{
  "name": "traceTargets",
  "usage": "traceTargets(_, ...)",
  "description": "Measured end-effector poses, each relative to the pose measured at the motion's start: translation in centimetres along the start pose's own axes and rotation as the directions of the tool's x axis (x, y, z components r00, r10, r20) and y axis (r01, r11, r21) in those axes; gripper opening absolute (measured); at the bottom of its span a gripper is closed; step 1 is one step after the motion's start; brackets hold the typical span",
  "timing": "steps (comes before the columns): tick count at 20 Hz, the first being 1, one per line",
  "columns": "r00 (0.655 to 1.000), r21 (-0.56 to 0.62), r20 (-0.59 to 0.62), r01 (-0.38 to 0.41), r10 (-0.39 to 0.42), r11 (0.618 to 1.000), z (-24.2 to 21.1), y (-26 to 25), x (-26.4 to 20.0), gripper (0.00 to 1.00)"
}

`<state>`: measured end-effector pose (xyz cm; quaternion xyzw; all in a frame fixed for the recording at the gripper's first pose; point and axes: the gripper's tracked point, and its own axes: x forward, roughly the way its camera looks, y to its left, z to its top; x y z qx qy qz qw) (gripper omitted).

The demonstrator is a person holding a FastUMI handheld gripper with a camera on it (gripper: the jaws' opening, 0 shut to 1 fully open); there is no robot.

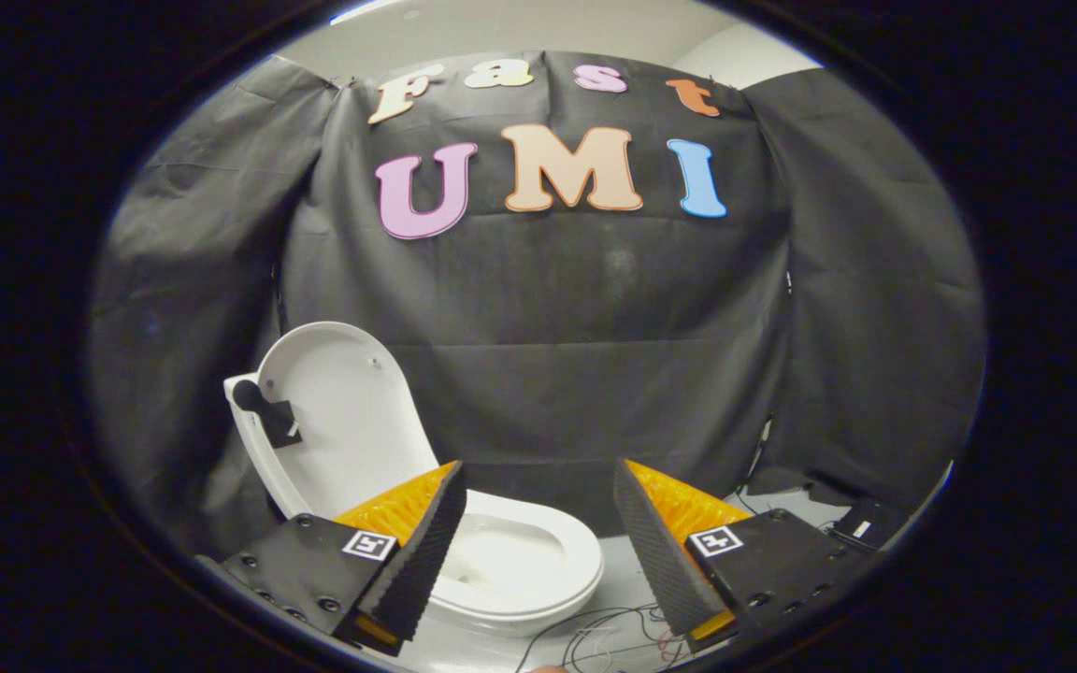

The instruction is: Open the toilet lid.

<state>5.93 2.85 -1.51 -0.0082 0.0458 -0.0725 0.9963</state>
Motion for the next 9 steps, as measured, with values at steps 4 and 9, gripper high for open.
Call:
traceTargets(4, 0.999, 0.008, -0.017, -0.039, 0.039, 0.999, -0.47, 0.52, 0.15, 0.99)
traceTargets(9, 0.999, 0.026, -0.012, -0.030, 0.030, 0.999, -0.55, 0.34, 0.22, 0.99)
